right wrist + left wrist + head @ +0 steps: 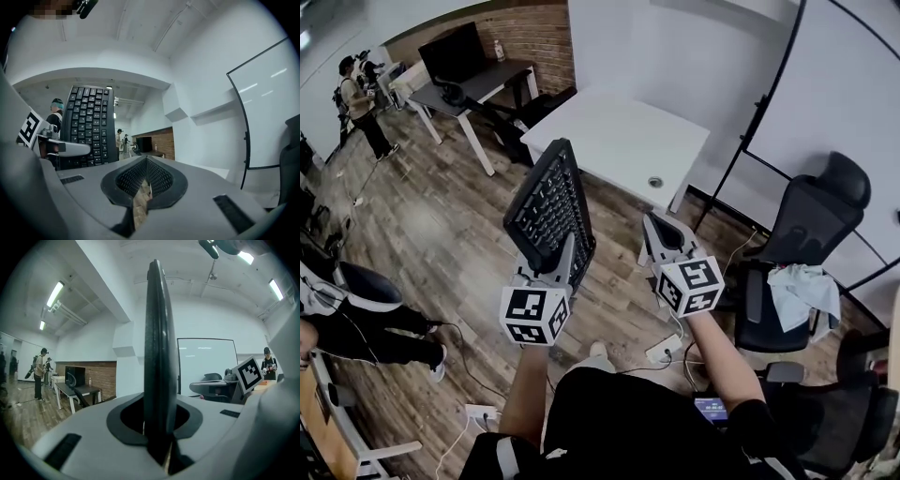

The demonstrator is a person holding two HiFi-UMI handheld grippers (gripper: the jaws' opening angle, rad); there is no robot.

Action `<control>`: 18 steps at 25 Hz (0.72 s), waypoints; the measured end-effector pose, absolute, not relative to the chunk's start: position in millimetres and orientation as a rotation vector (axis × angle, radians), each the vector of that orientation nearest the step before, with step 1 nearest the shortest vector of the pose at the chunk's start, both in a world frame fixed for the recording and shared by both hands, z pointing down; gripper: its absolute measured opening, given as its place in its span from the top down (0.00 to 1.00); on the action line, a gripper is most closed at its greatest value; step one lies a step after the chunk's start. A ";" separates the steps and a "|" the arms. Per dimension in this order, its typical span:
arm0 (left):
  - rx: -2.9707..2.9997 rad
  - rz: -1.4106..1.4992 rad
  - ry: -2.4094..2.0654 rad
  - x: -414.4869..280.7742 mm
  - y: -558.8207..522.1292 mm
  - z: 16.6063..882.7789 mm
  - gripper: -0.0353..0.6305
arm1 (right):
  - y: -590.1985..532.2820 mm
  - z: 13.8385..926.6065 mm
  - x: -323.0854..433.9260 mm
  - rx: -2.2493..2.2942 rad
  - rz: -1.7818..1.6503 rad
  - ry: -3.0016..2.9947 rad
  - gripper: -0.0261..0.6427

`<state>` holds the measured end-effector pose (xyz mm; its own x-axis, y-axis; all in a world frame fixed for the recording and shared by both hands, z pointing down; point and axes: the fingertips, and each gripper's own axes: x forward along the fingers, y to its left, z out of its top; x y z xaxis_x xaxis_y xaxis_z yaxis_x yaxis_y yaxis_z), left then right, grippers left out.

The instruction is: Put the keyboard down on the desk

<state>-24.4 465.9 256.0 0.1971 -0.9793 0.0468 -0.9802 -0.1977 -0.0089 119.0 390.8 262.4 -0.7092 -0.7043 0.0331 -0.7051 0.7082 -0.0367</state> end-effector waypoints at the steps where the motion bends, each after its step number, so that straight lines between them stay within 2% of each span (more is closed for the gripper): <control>1: 2.416 0.067 -1.971 -31.3 456.8 255.1 0.82 | 381.8 261.0 112.8 1.201 0.074 -2.885 0.90; 10: 2.448 0.062 -1.900 -95.0 398.6 252.6 0.82 | 324.9 255.3 65.2 1.298 0.101 -2.832 0.90; 18: 2.447 0.017 -1.875 -116.7 369.2 254.0 0.82 | 297.7 259.9 54.4 1.322 0.089 -2.784 0.90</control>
